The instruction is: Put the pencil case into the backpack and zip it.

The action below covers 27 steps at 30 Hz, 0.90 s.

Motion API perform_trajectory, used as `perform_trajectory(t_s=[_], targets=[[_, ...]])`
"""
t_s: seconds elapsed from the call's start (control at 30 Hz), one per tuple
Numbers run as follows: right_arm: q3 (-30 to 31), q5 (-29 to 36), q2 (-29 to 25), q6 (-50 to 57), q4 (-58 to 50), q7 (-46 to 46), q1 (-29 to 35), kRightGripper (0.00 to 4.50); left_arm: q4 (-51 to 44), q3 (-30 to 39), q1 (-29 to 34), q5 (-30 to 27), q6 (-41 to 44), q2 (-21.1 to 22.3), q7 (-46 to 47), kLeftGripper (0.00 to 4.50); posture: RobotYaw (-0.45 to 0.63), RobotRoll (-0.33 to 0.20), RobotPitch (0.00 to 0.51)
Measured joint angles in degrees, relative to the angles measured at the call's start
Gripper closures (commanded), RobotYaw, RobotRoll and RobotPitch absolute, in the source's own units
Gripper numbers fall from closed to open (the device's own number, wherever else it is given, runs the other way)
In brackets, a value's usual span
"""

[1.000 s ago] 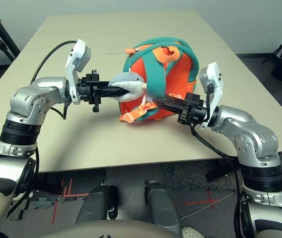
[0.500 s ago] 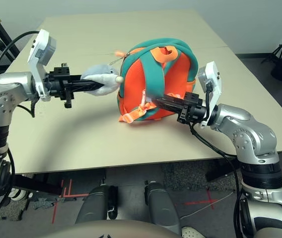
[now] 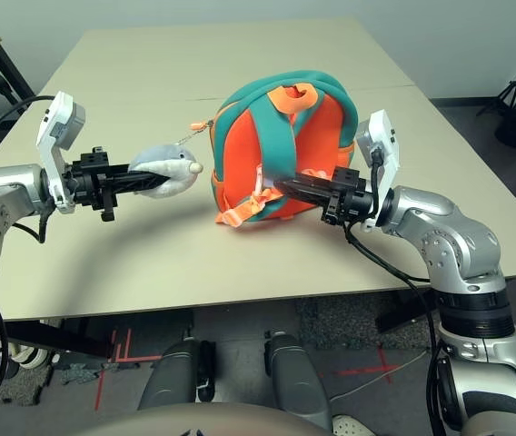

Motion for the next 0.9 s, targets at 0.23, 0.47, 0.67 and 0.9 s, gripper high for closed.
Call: perform_trajectory(t_s=[0.23, 0.47, 0.67, 0.9], targets=[[0.01, 0.00, 0.03, -0.02, 0.03, 0.11, -0.01, 4.50, 4.43, 1.01, 2.29, 0.06, -1.24, -0.05, 0.15, 4.24, -0.08, 0.000, 0.056], [0.01, -0.06, 0.09, -0.08, 0.10, 0.11, -0.02, 4.50, 6.87, -0.44, 5.67, 0.64, -2.47, -3.46, 0.25, 4.24, -0.09, 0.000, 0.058], [0.00, -0.30, 0.32, -0.11, 0.20, -0.05, -0.03, 4.50, 8.84, -3.13, 5.93, 1.57, -3.23, -8.73, 2.32, 4.24, -0.09, 0.000, 0.057], [-0.02, -0.32, 0.53, -0.11, 0.20, -0.51, -0.03, 4.50, 11.21, -3.83, 6.49, 2.15, -3.55, -10.39, 2.25, 4.24, -0.09, 0.000, 0.058]])
